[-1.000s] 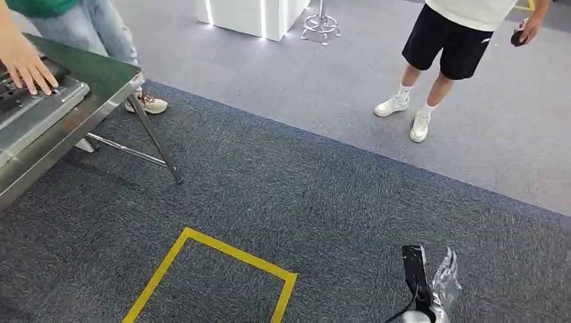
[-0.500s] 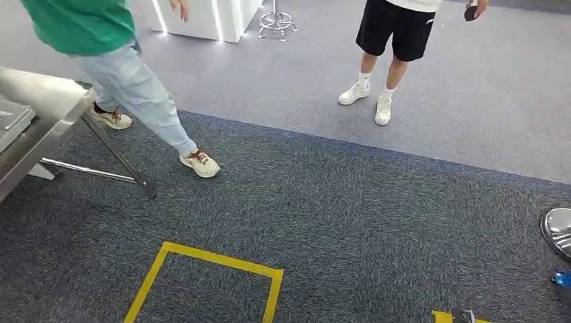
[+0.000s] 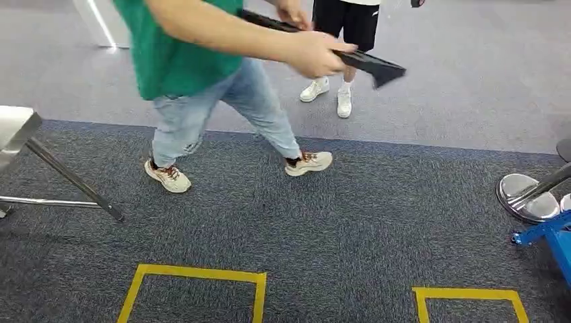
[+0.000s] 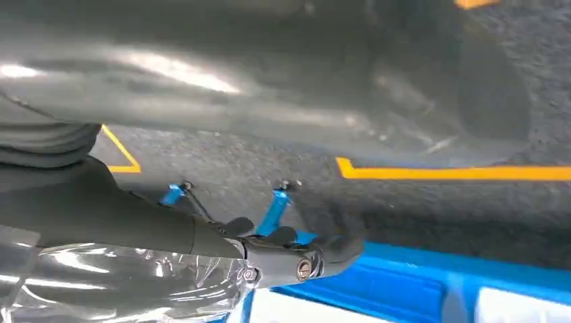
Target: Take the parts from the cabinet and place them on the table.
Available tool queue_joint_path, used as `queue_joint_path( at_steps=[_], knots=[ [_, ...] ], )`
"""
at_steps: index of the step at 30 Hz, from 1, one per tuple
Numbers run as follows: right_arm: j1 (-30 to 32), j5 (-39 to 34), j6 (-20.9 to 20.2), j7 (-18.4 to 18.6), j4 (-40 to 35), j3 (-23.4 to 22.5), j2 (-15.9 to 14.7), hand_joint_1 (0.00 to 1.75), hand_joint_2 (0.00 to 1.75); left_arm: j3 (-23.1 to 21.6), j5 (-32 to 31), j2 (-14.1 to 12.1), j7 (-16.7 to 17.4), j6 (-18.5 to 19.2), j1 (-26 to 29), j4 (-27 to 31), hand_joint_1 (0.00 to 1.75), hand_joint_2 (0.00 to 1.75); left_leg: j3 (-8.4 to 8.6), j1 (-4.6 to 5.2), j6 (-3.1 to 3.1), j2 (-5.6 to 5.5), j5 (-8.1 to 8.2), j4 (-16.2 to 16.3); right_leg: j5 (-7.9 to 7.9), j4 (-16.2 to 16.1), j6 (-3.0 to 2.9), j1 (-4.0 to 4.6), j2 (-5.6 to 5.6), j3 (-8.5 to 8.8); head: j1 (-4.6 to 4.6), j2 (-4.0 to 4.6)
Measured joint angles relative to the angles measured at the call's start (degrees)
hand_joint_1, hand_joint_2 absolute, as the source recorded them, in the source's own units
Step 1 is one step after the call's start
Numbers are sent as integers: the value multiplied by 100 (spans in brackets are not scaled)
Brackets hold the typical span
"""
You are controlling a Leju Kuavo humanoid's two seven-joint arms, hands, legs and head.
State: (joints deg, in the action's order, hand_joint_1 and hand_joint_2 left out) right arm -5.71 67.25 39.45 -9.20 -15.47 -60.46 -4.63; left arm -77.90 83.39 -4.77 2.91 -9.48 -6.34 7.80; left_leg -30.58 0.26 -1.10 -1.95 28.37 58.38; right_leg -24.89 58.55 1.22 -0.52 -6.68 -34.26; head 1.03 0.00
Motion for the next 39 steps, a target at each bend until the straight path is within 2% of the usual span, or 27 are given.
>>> queue_joint_path(
  at_steps=[1, 3, 4, 6, 7, 9, 10, 11, 12, 16, 17, 18, 19, 21, 22, 23, 25, 26, 27, 29, 31, 32, 33, 34, 36, 37, 39],
  knots=[
    [8, 2, -6, 11, 15, -9, -37, 0, 0, 56, 28, -2, -9, 39, 3, 0, 0, 0, 34, -46, -62, 78, -65, -90, 7, 10, 45, 14, -34, -9, -4, 0],
    [15, 9, -17, 13, 57, -11, -72, 0, 0, 129, 39, -35, -26, 70, 3, 0, 0, 0, 43, -44, -128, 182, -116, -141, -295, 371, 62, 18, 458, -177, 22, 0],
    [-9, 11, -28, 15, 68, -13, -79, 0, 0, 151, 44, -55, -26, 76, 17, -2, 0, 0, 28, -38, -138, 239, -119, -141, -530, 759, 85, 6, 549, -359, 22, 0],
    [-29, 17, -59, 22, 94, -11, -81, 0, 0, 199, 57, -81, -31, 107, 64, -4, 0, 0, 14, -28, -136, 384, -115, -138, -856, 1549, 133, -31, 607, -717, 20, 0],
    [-18, 24, -85, 30, 118, -13, -79, 0, 0, 207, 61, -87, -33, 131, 73, -4, 0, 0, 12, -28, -130, 445, -111, -136, -846, 1674, 150, -51, 620, -767, 22, 0],
    [-8, 33, -114, 63, 138, -11, -85, 0, 0, 216, 61, -96, -35, 162, 76, -4, 0, 0, 21, -32, -108, 552, -97, -134, -509, 1181, 176, -84, 666, -489, 22, 0],
    [-15, 46, -122, 70, 144, -11, -96, 0, 0, 225, 59, -98, -37, 166, 74, -4, 0, 0, 38, -39, -81, 609, -79, -129, -252, 611, 180, -90, 747, -172, 22, 0],
    [-24, 52, -125, 74, 149, -11, -98, 0, 0, 232, 59, -103, -39, 175, 72, -4, 0, 0, 62, -30, -49, 662, -59, -121, -88, 125, 172, -84, 965, 113, 22, 0],
    [-44, 59, -127, 77, 155, -13, -98, 0, 0, 236, 59, -144, -42, 175, 72, -7, 0, 0, 75, 15, -9, 705, -31, -108, -178, -8, 104, -22, 1195, 171, 22, 0],
    [-37, 70, -133, 85, 179, -11, -103, 0, 0, 262, 59, -153, -46, 181, 51, -7, 0, 0, 153, 17, 129, 936, 24, -118, -126, -34, -55, -35, 919, 128, 0, 0],
    [-36, 74, -138, 85, 179, -11, -107, 0, 0, 269, 59, -159, -46, 186, 41, -7, 0, 0, 136, -33, 181, 768, 85, -56, -99, -62, -96, -60, 859, 147, 2, 0],
    [-49, 76, -151, 94, 181, -11, -107, 0, 0, 273, 57, -173, -50, 192, 42, -9, 0, 0, 41, -43, 197, 484, 260, 187, -90, -63, -128, -56, 800, 137, -2, 0],
    [-72, 94, -179, 101, 181, -11, -109, 0, 0, 273, 41, -173, -50, 196, 50, -9, 0, 0, -144, -56, 203, 345, 494, 595, -83, -63, -165, -46, 744, 124, -2, -2],
    [-96, 129, -251, 153, 188, -11, -101, 0, 0, 271, 22, -173, -28, 203, 69, -11, 0, 0, -602, -55, 218, 249, 885, 1556, -74, -54, -197, -22, 601, 106, -2, 0],
    [-93, 147, -280, 184, 194, -11, -96, 0, 0, 271, 20, -173, -13, 207, 77, -11, 0, 0, -725, -55, 217, 246, 893, 1781, -75, -47, -197, -13, 520, 108, -2, 0],
    [-93, 162, -297, 210, 197, -11, -96, 0, 0, 271, 17, -173, -4, 210, 88, -11, 0, 0, -713, -55, 204, 245, 763, 1711, -75, -39, -197, -8, 446, 112, -2, 0],
    [-102, 197, -354, 236, 199, -7, -96, 0, 0, 271, 9, -173, 2, 210, 85, -11, 0, 0, -389, -55, 157, 200, 240, 904, -78, -11, -192, -4, 293, 115, -2, 0],
    [-111, 197, -391, 271, 199, -2, -94, 0, 0, 271, 6, -175, 2, 207, 76, -13, 0, 0, -155, -54, 119, 26, -31, 356, -81, 6, -186, -5, 226, 109, -2, 0],
    [-114, 197, -431, 304, 201, 2, -85, 0, 0, 271, 2, -192, 2, 203, 81, -26, 0, 0, -55, -54, 79, -278, -35, 58, -85, 23, -171, -4, 186, 86, 2, 0],
    [-119, 195, -483, 319, 208, 9, -81, 0, 0, 271, -13, -190, 4, 194, 69, -33, 0, 0, -55, -27, 87, -172, -38, -2, -74, 25, -80, -26, 72, 38, 4, 0],
    [-92, 179, -507, 321, 208, 9, -79, 0, 0, 264, -26, -190, 4, 190, 61, -35, 0, 0, -16, -2, 15, -65, -72, -29, -31, -13, 12, -41, -49, 16, -2, 0],
    [-78, 173, -511, 321, 205, 9, -96, 0, 0, 260, -28, -177, 2, 190, 55, -35, 0, 0, -1, -84, -35, 11, -137, -112, -41, 19, 25, -33, -18, 23, -4, 0],
    [-55, 170, -520, 321, 212, 9, -85, 0, 0, 258, -33, -179, 2, 190, 41, -37, 0, 0, 14, -74, -72, 69, -164, -154, -177, 164, 38, -15, 299, -38, 19, 0],
    [-68, 168, -529, 321, 210, 9, -92, 0, 0, 253, -35, -179, 0, 190, 44, -37, 0, 0, 10, -73, -87, 127, -171, -156, -415, 499, 53, -22, 486, -210, 31, 0],
    [-88, 168, -560, 323, 212, 9, -85, 0, 0, 236, -44, -181, 4, 188, 64, -42, 0, 0, 2, -67, -86, 279, -162, -154, -823, 1362, 106, -43, 609, -617, 28, 0],
    [-78, 168, -575, 326, 214, 9, -68, 0, 0, 225, -53, -181, 2, 183, 64, -42, 0, 0, -5, -67, -84, 351, -153, -149, -882, 1624, 131, -58, 623, -744, 28, 0],
    [-47, 138, -575, 326, 214, 9, -61, 0, 0, 205, -61, -179, 2, 183, 60, -42, 0, 0, 5, -70, -66, 468, -131, -140, -628, 1366, 162, -90, 653, -598, 28, 0]
  ],
)
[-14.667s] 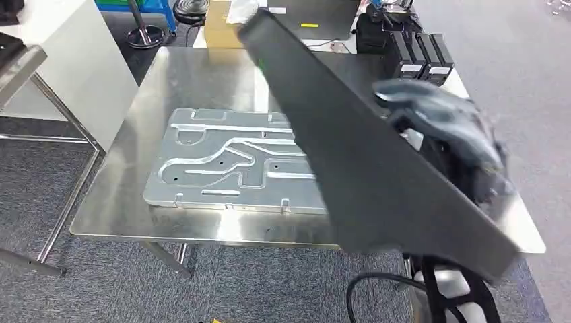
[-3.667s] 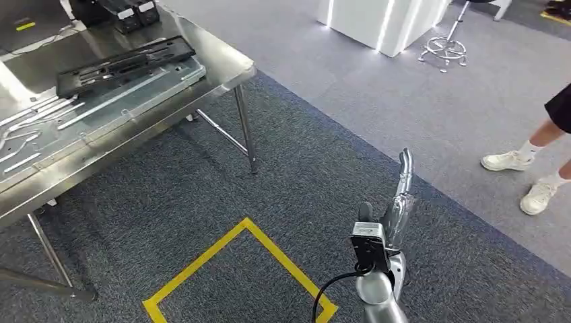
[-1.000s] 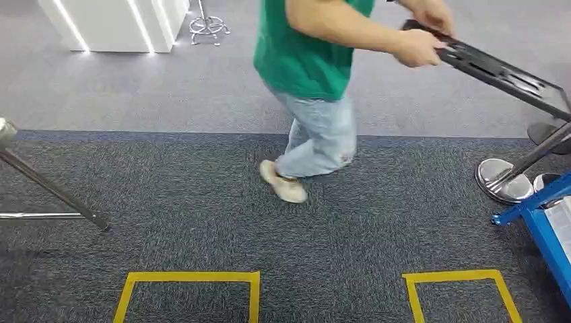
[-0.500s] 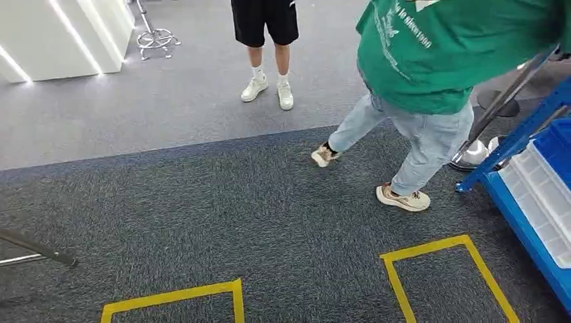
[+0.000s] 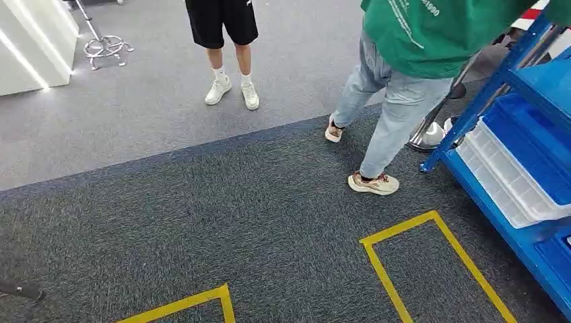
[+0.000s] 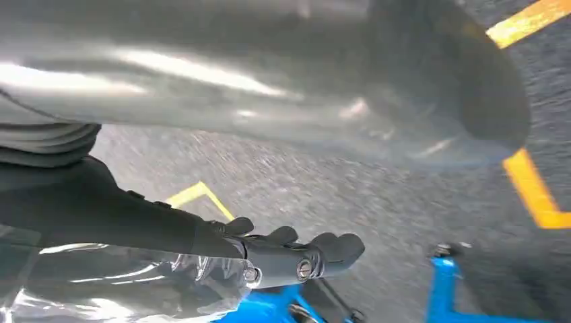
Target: Take the parts from the cabinet and place them on the table.
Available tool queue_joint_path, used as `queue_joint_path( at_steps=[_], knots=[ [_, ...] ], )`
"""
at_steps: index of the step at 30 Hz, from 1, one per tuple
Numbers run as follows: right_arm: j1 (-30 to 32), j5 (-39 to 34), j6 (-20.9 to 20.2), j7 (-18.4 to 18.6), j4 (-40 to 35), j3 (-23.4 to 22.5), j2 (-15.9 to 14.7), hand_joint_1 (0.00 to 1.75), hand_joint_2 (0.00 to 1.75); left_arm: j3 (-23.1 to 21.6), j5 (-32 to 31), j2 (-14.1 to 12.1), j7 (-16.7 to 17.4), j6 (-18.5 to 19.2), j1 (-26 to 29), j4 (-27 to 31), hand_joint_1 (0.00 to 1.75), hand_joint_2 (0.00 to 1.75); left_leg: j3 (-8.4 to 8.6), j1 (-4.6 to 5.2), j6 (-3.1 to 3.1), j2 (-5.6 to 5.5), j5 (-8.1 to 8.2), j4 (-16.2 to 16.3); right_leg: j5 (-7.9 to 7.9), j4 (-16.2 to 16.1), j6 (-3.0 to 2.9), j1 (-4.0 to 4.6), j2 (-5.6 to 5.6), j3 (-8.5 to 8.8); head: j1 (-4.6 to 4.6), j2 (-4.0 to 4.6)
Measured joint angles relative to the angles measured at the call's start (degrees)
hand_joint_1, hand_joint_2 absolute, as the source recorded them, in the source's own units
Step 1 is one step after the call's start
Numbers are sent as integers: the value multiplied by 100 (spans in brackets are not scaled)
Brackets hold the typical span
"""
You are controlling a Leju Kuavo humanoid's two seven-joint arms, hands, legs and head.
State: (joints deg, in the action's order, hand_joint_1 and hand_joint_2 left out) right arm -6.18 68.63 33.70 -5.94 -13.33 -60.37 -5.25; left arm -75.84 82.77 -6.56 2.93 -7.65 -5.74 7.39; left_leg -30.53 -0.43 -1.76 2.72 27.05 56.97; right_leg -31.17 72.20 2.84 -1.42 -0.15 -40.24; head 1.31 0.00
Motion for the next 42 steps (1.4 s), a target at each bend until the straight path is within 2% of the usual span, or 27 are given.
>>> queue_joint_path(
  at_steps=[2, 3, 4, 7, 8, 9, 10, 12, 13, 15, 17, 18, 19, 21, 23, 25, 27, 28, 29, 31, 32, 33, 34, 38, 39, 40, 42],
  knots=[
    [2, -31, 2, -13, -2, 0, 0, 0, 0, -17, -15, 4, -2, -2, -9, 0, 0, 0, 33, -13, 59, 118, 42, 20, 474, -1024, 7, -7, 148, 566, 2, -2],
    [-4, -31, 0, -24, -2, 0, 4, 0, 0, -26, -15, -4, 0, -2, -19, 0, 0, 0, 57, 7, 99, 164, 67, 32, 460, -1391, -34, 16, 443, 728, 4, 0],
    [-8, -33, -2, -28, -2, 0, 9, 0, 0, -26, -15, -9, 0, -4, -31, -2, 0, 0, 59, 45, 148, 210, 105, 57, 501, -1400, -89, 37, 461, 737, -11, 0],
    [16, -35, -7, -35, 4, 0, 35, 0, 0, -31, -13, -9, 0, -4, -77, -2, 0, 0, 135, 43, 228, 352, 135, 21, 473, -1364, -190, 69, 257, 701, -24, 0],
    [17, -35, -7, -33, 4, 0, 37, 0, 0, -31, -13, -9, 2, -2, -89, -2, 0, 0, 140, 21, 279, 321, 170, 45, 508, -1404, -249, 20, 191, 736, -22, 0],
    [15, -35, -7, -31, 4, 0, 42, 0, 0, -33, -13, -9, 0, 0, -92, -2, 0, 0, 100, -4, 308, 62, 284, 185, 517, -1411, -275, 16, 143, 738, -28, 0],
    [-1, -33, -7, -28, 4, 0, 42, 0, 0, -33, -6, -7, 0, 2, -88, -2, 0, 0, -36, -8, 308, -89, 495, 499, 518, -1410, -312, 22, 95, 729, -39, 0],
    [-23, -26, -11, -26, 6, 0, 63, 0, 0, -33, 4, -7, 2, 2, -63, -2, 0, 0, -484, -9, 316, -198, 946, 1447, 521, -1406, -345, 49, -34, 716, -35, 0],
    [-17, -26, -13, -26, 7, 0, 72, 0, 0, -35, 4, -7, 2, 2, -54, -2, 0, 0, -672, -9, 312, -216, 1047, 1821, 518, -1398, -350, 63, -103, 715, -37, 0],
    [-7, -24, -22, -9, 7, 0, 81, 0, 0, -35, 4, -7, 2, 9, -44, -2, 0, 0, -683, -9, 274, -219, 797, 1721, 516, -1384, -352, 77, -246, 722, -35, 0],
    [-16, -17, -50, -7, 7, 0, 83, 0, 0, -35, 2, -7, 0, 20, -57, -2, 0, 0, -292, -4, 202, -330, 226, 775, 513, -1371, -349, 91, -393, 737, -35, 0],
    [-16, -17, -57, -5, 7, 0, 87, 0, 0, -35, 2, -7, 0, 28, -55, -2, 0, 0, -100, 1, 149, -539, 24, 306, 510, -1370, -343, 84, -445, 731, -35, 0],
    [-22, -17, -70, -4, 7, 0, 114, 0, 0, -35, 2, -28, 0, 31, -55, -9, 0, 0, -63, 2, 134, -661, 104, 160, 496, -1355, -310, 110, -494, 710, -26, 0],
    [-4, -17, -151, 33, 9, 0, 111, 0, 0, -35, 2, -22, 0, 59, -75, -9, 0, 0, -69, 33, 127, -552, 81, 141, 521, -1366, -230, 65, -598, 678, -26, 0],
    [20, -9, -273, 131, 9, 0, 105, 0, 0, -37, 0, -20, 0, 76, -82, -7, 0, 0, -17, -3, 51, -454, 17, 54, 554, -1399, -137, 89, -684, 668, -29, 0],
    [15, 20, -493, 299, 13, 0, 83, 0, 0, -50, -18, -7, -7, 100, -90, -9, 0, 0, 15, -14, -12, -328, -35, -17, 303, -1090, -103, 74, -219, 544, -2, 0],
    [-22, 59, -779, 464, 15, 0, 72, 0, 0, -77, -33, -4, -7, 122, -63, -9, 0, 0, 11, -2, -33, -191, -23, -14, -151, -240, -42, 55, -63, 131, -2, 0],
    [-19, 72, -877, 516, 20, 2, 79, 0, 0, -89, -33, -4, -7, 133, -59, -9, 0, 0, 8, 0, -28, -124, -12, -12, -292, 160, -16, 42, -39, -69, -4, 0],
    [-1, 77, -951, 553, 28, 2, 79, 0, 0, -100, -33, -2, -7, 146, -61, -7, 0, 0, 10, 0, -23, -68, -4, -7, -289, 329, 3, 26, -26, -153, -4, 0],
    [20, 57, -1138, 623, 37, 0, 70, 0, 0, -135, -44, 18, -9, 170, -67, -7, 0, 0, 38, -2, 1, 42, 32, 4, 89, -158, 29, 9, 11, 91, -4, 0],
    [16, 57, -1233, 649, 37, 0, 59, 0, 0, -149, -52, 31, -9, 181, -68, -7, 0, 0, 66, -7, 26, 104, 58, 14, 359, -703, 26, 10, 94, 384, -2, 0],
    [6, 57, -1349, 693, 37, 0, 55, 0, 0, -162, -57, 46, -9, 186, -74, -7, 0, 0, 101, -2, 57, 158, 89, 21, 561, -1242, 7, 15, 279, 684, -2, 0],
    [-12, 57, -1480, 741, 37, 0, 55, 0, 0, -170, -61, 44, 0, 197, -84, -7, 0, 0, 113, 44, 94, 201, 118, 27, 478, -1361, -60, 81, 424, 737, -2, 0],
    [5, 79, -1930, 958, 48, 2, 57, 0, 0, -208, -96, 46, 92, 225, -170, -7, 0, 0, 179, 59, 207, 388, 161, 24, 516, -1382, -213, 67, 173, 694, -13, -2],
    [9, 81, -2022, 1010, 48, 2, 57, 0, 0, -216, -98, 46, 103, 232, -180, -7, 0, 0, 176, 29, 261, 289, 229, 71, 540, -1424, -255, 26, 125, 735, -11, -2],
    [1, 83, -2118, 1051, 48, 2, 55, 0, 0, -225, -101, 46, 103, 234, -185, -7, 0, 0, 101, 15, 279, 46, 377, 278, 543, -1425, -281, 28, 75, 732, -24, 0],
    [-35, 77, -2346, 1136, 48, 2, 55, 0, 0, -256, -101, 46, 103, 249, -175, -7, 0, 0, -326, 5, 293, -178, 842, 1176, 556, -1421, -333, 41, -30, 707, -35, 0]
  ],
)
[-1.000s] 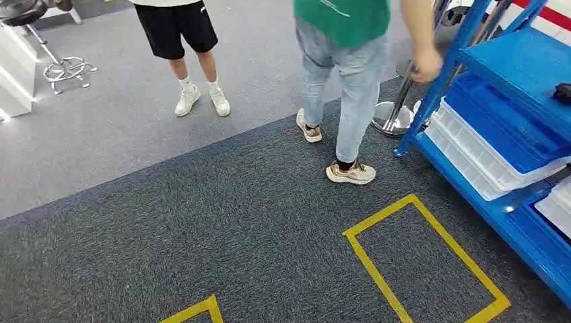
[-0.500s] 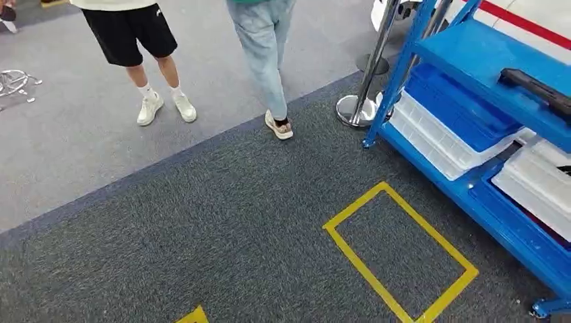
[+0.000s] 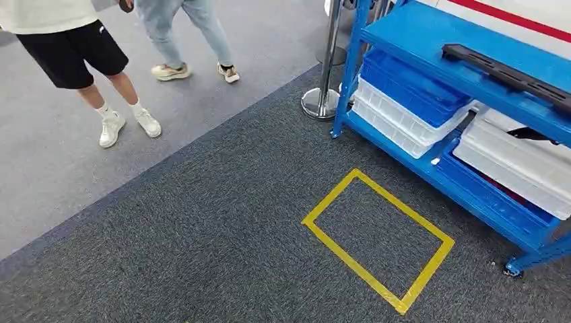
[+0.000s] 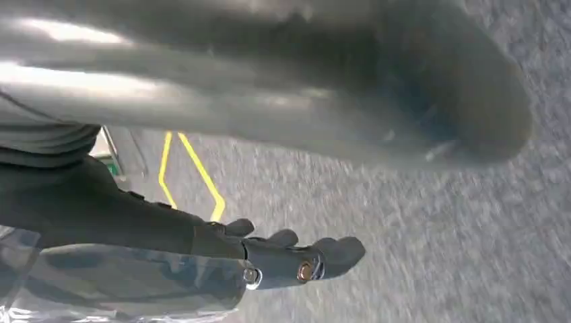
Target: Take the parts from the cabinet and place them on the table.
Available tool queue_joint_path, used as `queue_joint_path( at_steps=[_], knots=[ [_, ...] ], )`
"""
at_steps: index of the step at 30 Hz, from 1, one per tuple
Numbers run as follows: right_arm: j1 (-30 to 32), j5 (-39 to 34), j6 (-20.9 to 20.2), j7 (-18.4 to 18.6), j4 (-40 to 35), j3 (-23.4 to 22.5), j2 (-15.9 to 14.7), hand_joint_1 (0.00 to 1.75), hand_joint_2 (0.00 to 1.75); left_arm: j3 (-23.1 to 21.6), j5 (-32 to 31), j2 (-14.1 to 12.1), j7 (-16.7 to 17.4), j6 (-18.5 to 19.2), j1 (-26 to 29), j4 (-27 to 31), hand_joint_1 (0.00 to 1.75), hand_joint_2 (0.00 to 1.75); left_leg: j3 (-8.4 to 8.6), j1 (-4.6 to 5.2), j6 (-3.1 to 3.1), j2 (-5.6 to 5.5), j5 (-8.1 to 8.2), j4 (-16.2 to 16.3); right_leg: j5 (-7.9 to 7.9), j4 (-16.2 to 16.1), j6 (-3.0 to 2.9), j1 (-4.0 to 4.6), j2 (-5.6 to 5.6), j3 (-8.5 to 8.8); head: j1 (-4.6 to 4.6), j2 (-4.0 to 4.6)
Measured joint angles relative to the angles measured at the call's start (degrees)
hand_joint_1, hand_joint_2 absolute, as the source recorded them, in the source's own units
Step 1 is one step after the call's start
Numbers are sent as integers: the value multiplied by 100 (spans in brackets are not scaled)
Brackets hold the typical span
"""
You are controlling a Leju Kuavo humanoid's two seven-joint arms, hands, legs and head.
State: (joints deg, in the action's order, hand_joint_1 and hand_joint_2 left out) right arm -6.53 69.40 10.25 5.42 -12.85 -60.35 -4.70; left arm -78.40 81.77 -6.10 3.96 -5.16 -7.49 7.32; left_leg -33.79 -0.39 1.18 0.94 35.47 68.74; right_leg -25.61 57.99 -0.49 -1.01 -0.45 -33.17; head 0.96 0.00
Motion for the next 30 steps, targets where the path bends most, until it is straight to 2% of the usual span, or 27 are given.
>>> queue_joint_path(
  at_steps=[1, 2, 3, 4, 5, 6, 7, 8, 9, 11, 12, 13, 14, 15, 16, 17, 18, 19, 21, 22, 23, 26, 27, 28, 29, 30],
  knots=[
    [-3, -2, -98, 20, 2, -2, 2, 0, 0, -17, -4, 0, 0, 0, 17, 0, 0, 0, -242, 0, 6, -36, 174, 494, 0, 4, -11, 9, -74, -10, -2, 0],
    [4, -7, -179, 62, 4, -2, 4, 0, 0, -30, -11, 0, 0, 2, 28, 0, 0, 0, -367, 0, 5, -41, 195, 731, 0, 10, -11, 13, -144, -10, -2, 0],
    [17, -20, -260, 98, 7, -4, 2, 0, 0, -42, -15, 2, -7, 4, 40, 0, 0, 0, -363, 0, -4, -41, 67, 683, 0, 18, -11, 13, -212, -4, -2, 0],
    [23, -20, -312, 127, 7, -7, 2, 0, 0, -55, -17, 2, -22, 9, 42, 0, 0, 0, -250, -1, -17, -44, -166, 390, -1, 30, -10, 13, -283, -1, -2, 0],
    [26, -20, -358, 140, 7, -11, 2, 0, 0, -61, -17, 0, -37, 9, 38, 0, 0, 0, -35, -3, -38, -69, -462, -114, -2, 46, -5, 13, -358, 2, -2, 0],
    [22, -20, -412, 177, 7, -11, 4, 0, 0, -63, -17, 0, -57, 9, 32, 0, 0, 0, 206, -10, -68, -212, -731, -659, -6, 61, 2, 12, -421, -1, -2, 0],
    [22, -20, -457, 193, 9, -11, 7, 0, 0, -68, -15, -4, -70, 9, 40, -2, 0, 0, 321, -15, -108, -534, -735, -960, -8, 76, 30, 11, -476, -22, 0, 0],
    [10, -20, -489, 208, 9, -11, 11, 0, 0, -72, -13, -7, -88, 9, 40, 0, 0, 0, 313, -17, -108, -529, -732, -1032, -7, 105, 77, 30, -534, -50, 7, -2],
    [20, -20, -513, 234, 9, -13, 11, 0, 0, -72, -11, -7, -103, 9, 26, -2, 0, 0, 313, -1, -127, -456, -738, -1021, 15, 87, 120, 13, -578, -74, 4, 0],
    [55, -20, -544, 278, 9, -20, 13, 0, 0, -74, -4, -4, -112, 9, 22, 0, 0, 0, 336, 28, -201, -368, -770, -1040, 59, 40, 220, -10, -690, -91, 0, 0],
    [63, -17, -550, 295, 9, -22, 4, 0, 0, -74, 4, 2, -125, 9, 19, 0, 0, 0, 356, -38, -263, -281, -833, -1128, 48, 81, 242, -18, -663, -94, 2, 0],
    [77, -15, -559, 297, 9, -22, 11, 0, 0, -74, 7, 7, -131, 9, 13, 0, 0, 0, 364, -22, -299, -215, -849, -1149, -74, 222, 250, 12, -342, -157, 18, 0],
    [61, -15, -566, 304, 9, -22, 9, 0, 0, -74, 13, 4, -146, 9, 29, 0, 0, 0, 356, -21, -324, -152, -856, -1152, -318, 561, 264, 12, -151, -330, 33, 0],
    [43, -6, -574, 304, 7, -22, 9, 0, 0, -76, 26, 4, -146, 9, 50, 0, 0, 0, 347, -12, -324, -79, -856, -1152, -550, 990, 284, 9, -60, -533, 40, 0],
    [34, -2, -592, 304, 7, -22, 9, 0, 0, -76, 50, 2, -155, 9, 73, -2, 0, 0, 339, -6, -324, -7, -853, -1151, -738, 1418, 301, 4, -17, -731, 35, 0],
    [37, -2, -596, 308, 7, -22, 13, 0, 0, -76, 52, -2, -162, 9, 83, -2, 0, 0, 330, -1, -322, 66, -851, -1147, -829, 1736, 315, -8, 5, -880, 35, 0],
    [54, -2, -596, 317, 7, -22, 13, 0, 0, -76, 61, -2, -175, 9, 83, -2, 0, 0, 330, 1, -319, 124, -849, -1146, -753, 1754, 326, -23, 17, -875, 35, 0],
    [65, -2, -594, 350, 7, -24, 13, 0, 0, -76, 63, 0, -190, 9, 81, -2, 0, 0, 335, 1, -311, 165, -843, -1145, -573, 1510, 328, -28, 22, -739, 37, 0],
    [64, 7, -585, 380, -2, -26, 9, 0, 0, -79, 66, 2, -201, 11, 75, -2, 0, 0, 367, 0, -273, 213, -818, -1143, -112, 509, 296, -29, 83, -170, 37, 0],
    [60, 26, -577, 416, -4, -26, 7, 0, 0, -79, 68, 7, -208, 11, 65, -2, 0, 0, 381, 2, -250, 249, -806, -1141, -58, 69, 260, -22, 159, 72, 37, 0],
    [52, 46, -561, 472, -4, -26, 7, 0, 0, -81, 70, 7, -216, 5, 49, -2, 0, 0, 364, 47, -207, 270, -781, -1111, -84, 7, 217, 30, 176, 95, 33, -2],
    [76, 103, -528, 619, -7, -26, 11, 0, 0, -81, 118, 7, -273, -59, 31, -2, 0, 0, 399, 31, -121, 293, -796, -1143, -95, 19, 138, 50, 120, 67, 29, 0],
    [76, 103, -528, 647, -7, -26, 11, 0, 175, -81, 127, 7, -297, -76, 25, -2, 0, 0, 398, 47, -81, 300, -773, -1130, -58, -35, 86, -3, 105, 99, 31, 0],
    [69, 103, -533, 658, -7, -26, 13, 0, 175, -81, 142, 2, -308, -94, 27, -2, 0, 0, 359, 10, -52, 161, -679, -1009, -47, -54, 62, -9, 99, 110, 31, 0],
    [54, 103, -537, 669, -7, -26, 13, 0, 175, -81, 166, 4, -315, -107, 30, -2, 0, 0, 217, 5, -42, 47, -459, -696, -46, -54, 23, -13, 97, 103, 11, 0],
    [42, 105, -544, 671, -7, -26, 15, 0, 175, -81, 181, 4, -317, -122, 39, -2, 0, 0, 2, -4, -27, -6, -211, -227, -46, -53, 7, -9, 84, 99, 16, 0]
  ],
)
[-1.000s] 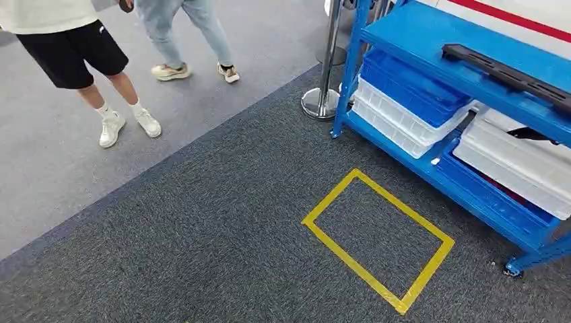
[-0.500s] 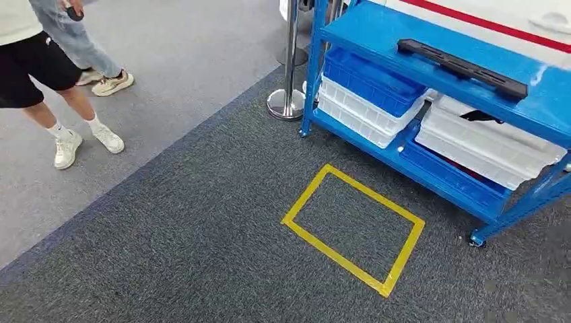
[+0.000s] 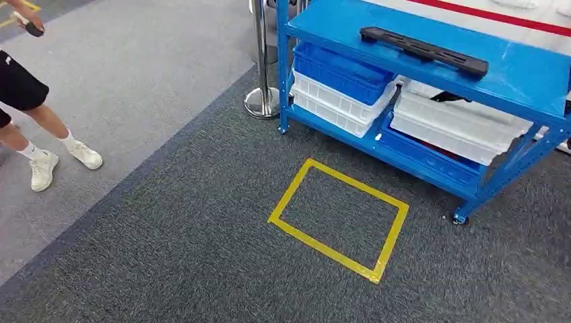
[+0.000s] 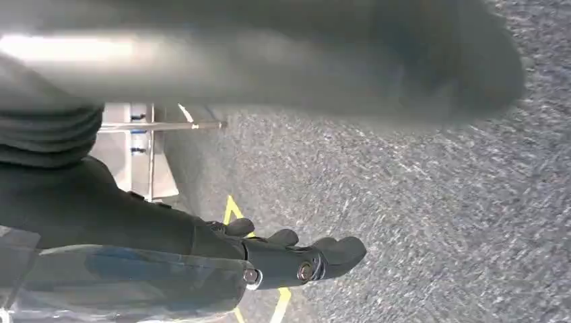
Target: Take the parts from the cabinet and place them on the table.
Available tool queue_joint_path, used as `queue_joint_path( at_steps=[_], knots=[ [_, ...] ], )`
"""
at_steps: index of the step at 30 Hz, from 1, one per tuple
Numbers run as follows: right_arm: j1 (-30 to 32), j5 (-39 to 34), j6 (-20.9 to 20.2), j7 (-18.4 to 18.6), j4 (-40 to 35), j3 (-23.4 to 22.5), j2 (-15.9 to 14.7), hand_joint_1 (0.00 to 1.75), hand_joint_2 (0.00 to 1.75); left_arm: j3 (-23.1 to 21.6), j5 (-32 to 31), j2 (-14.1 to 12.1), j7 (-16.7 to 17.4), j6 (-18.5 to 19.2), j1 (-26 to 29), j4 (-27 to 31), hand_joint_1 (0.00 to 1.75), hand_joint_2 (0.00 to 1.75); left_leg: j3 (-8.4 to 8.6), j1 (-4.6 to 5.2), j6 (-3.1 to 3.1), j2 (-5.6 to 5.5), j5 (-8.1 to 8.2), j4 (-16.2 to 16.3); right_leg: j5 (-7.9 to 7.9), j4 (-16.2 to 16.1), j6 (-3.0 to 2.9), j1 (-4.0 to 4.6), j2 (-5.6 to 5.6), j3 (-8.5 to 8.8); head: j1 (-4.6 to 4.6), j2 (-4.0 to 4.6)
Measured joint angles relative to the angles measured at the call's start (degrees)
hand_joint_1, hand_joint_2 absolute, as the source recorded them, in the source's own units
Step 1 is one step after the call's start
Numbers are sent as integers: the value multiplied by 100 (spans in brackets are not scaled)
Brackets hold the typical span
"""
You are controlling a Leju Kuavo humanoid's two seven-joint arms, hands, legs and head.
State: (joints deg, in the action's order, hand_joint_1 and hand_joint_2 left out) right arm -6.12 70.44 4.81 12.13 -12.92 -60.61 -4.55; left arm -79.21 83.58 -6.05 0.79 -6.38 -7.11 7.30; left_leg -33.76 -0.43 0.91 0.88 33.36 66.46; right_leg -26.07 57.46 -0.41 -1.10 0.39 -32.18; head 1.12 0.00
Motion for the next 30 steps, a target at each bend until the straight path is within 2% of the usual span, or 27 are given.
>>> queue_joint_path(
  at_steps=[1, 2, 3, 4, 6, 7, 8, 9, 10, 11, 12, 13, 14, 15, 17, 18, 19, 20, 21, 22, 23, 25, 26, 27, 28, 29, 30],
  knots=[
    [-3, 0, -11, 0, -2, 0, 9, 0, 175, 2, 7, 0, -4, -17, 13, 0, 0, 0, -220, -3, 14, -28, 194, 466, -3, 2, -10, 9, -16, -4, -2, 0],
    [-5, 0, -22, 0, 0, 0, 9, 0, 175, 2, 11, 0, -9, -37, 25, 0, 0, 0, -414, -4, 24, -33, 295, 850, -61, 3, -26, 15, -47, -3, -2, 0],
    [1, 0, -42, 0, -2, 0, 9, 0, 175, 2, 26, 0, -15, -81, 34, 0, 0, 0, -499, -7, 24, -33, 225, 968, -102, 7, -61, 22, -82, 2, -2, 0],
    [4, 2, -52, -9, -2, 0, 11, 0, 175, 2, 42, 0, -31, -112, 49, 0, 0, 0, -441, -11, 16, -33, 29, 805, -125, 10, -62, 23, -91, 27, 0, 0],
    [7, 2, -66, -33, 0, 0, 17, 0, 175, 4, 65, -2, -31, -185, 59, 0, 0, 0, -17, -11, -27, -34, -517, -111, -165, 18, -27, 27, -124, 122, 0, 0],
    [8, 7, -72, -55, 0, 0, 20, 0, 175, 4, 72, -7, -31, -210, 57, 0, 0, 0, 208, -9, -74, -51, -708, -588, -185, 22, 12, 28, -131, 159, 0, 0],
    [3, 9, -74, -70, 0, 0, 26, 0, 175, 4, 79, -9, -31, -225, 52, -2, 0, 0, 294, 27, -92, -62, -563, -823, -232, 62, 56, 69, -140, 173, 2, 0],
    [-5, 9, -78, -79, -2, 0, 31, 0, 175, 4, 83, -9, -28, -238, 44, -2, 0, 0, 295, 25, -114, -58, -519, -823, -247, 34, 101, 60, -145, 181, 4, -2],
    [-5, 11, -79, -79, -2, 0, 28, 0, 175, 7, 85, -9, -28, -240, 45, -2, 0, 0, 305, 37, -146, -57, -496, -860, -257, -3, 138, 50, -145, 204, 0, 0],
    [8, 11, -79, -79, -2, 0, 37, 0, 175, 4, 85, -9, -28, -245, 54, -2, 0, 0, 333, 31, -206, -62, -500, -903, -157, 130, 196, 50, -145, 207, -2, -2],
    [13, 15, -76, -79, -4, 0, 35, 0, 175, 4, 87, -9, -28, -247, 54, -2, 0, 0, 450, 15, -255, -71, -499, -913, -181, 148, 223, 42, -143, 235, 0, 0],
    [0, 15, -76, -79, -7, 0, 37, 0, 175, 6, 92, -2, -30, -247, 66, -2, 0, 0, 523, 2, -267, -64, -487, -949, -221, 278, 246, 30, -110, 195, 6, 0],
    [-15, 15, -74, -85, -7, 0, 39, 0, 175, 7, 92, -2, -28, -247, 65, -2, 0, 0, 583, -3, -290, -51, -459, -952, -244, 544, 267, 26, -88, 36, 24, 0],
    [-22, 15, -72, -83, -7, 0, 39, 0, 175, 7, 94, -4, -28, -249, 62, -2, 0, 0, 626, -3, -295, -43, -410, -953, -301, 944, 266, 26, -82, -248, 26, -2],
    [4, 15, -70, -83, -9, 0, 31, 0, 175, 7, 103, -4, -28, -256, 65, -4, 0, 0, 747, -4, -296, -40, -290, -963, -596, 1680, 285, 24, -77, -876, 28, 0],
    [22, 17, -72, -85, -9, 0, 33, 0, 175, 7, 105, -4, -28, -256, 82, -7, 0, 0, 838, -7, -292, -46, -217, -969, -733, 1796, 287, 21, -73, -1085, 28, -2],
    [43, 22, -72, -85, -7, 0, 35, 0, 175, 7, 107, -2, -26, -260, 99, -7, 0, 0, 946, -11, -283, -48, -134, -983, -785, 1690, 312, 16, -68, -1182, 31, -2],
    [54, 37, -70, -85, -7, 0, 35, 0, 175, 7, 107, 0, -28, -273, 112, -7, 0, 0, 1070, -15, -269, -49, -48, -1005, -749, 1430, 320, 17, -65, -1189, 28, -2],
    [62, 48, -70, -85, -9, 0, 35, 0, 175, 7, 109, 2, -28, -286, 121, -7, 0, 0, 1209, -18, -254, -47, 51, -1031, -548, 1047, 303, 20, -52, -1155, 33, 0],
    [85, 63, -68, -83, -7, 0, 35, 0, 175, 7, 109, 2, -26, -291, 123, -7, 0, 0, 1329, -18, -234, -38, 149, -1054, -75, 663, 266, 25, -20, -1126, 31, 0],
    [120, 81, -66, -79, -7, 0, 35, 0, 175, 7, 109, 2, -28, -312, 129, -9, 0, 0, 1432, -3, -198, -36, 261, -1047, 762, 293, 221, 44, 45, -1146, 40, 0],
    [100, 92, -46, -61, -7, 0, 44, 0, 175, 4, 109, 2, -22, -326, 113, -9, 0, 0, 1673, 11, -92, -37, 420, -1243, 677, 406, 109, 103, 23, -1029, 11, -2],
    [93, 101, -33, -55, -11, 0, 52, 0, 175, 4, 109, 2, -26, -334, 88, -9, 0, 0, 1816, 21, -59, -30, 351, -1234, 578, 360, 60, 93, 1, -955, 6, -2],
    [69, 111, -18, -50, -11, 0, 52, 0, 175, 4, 109, 2, -35, -341, 35, -9, 0, 0, 1713, 24, -11, -33, 130, -1010, 494, 341, 21, 84, -12, -858, -4, 0],
    [45, 122, -2, -48, -13, 0, 52, 0, 175, 4, 109, 2, -37, -350, -11, -11, 0, 0, 1478, 7, 14, -42, -79, -514, 465, 276, -25, 47, -31, -729, -13, -4],
    [36, 144, 4, -26, -17, 0, 52, 0, 175, 4, 111, 4, -44, -358, -26, -11, 0, 0, 1167, 1, 48, -54, -275, 34, 408, 233, -66, 54, -26, -587, -18, -2],
    [27, 160, 11, -7, -17, 2, 55, 0, 175, 2, 109, 9, -48, -358, -29, -11, 0, 0, 863, -5, 63, -54, -237, 434, 341, 191, -100, 61, -30, -475, -31, -2]
  ],
)
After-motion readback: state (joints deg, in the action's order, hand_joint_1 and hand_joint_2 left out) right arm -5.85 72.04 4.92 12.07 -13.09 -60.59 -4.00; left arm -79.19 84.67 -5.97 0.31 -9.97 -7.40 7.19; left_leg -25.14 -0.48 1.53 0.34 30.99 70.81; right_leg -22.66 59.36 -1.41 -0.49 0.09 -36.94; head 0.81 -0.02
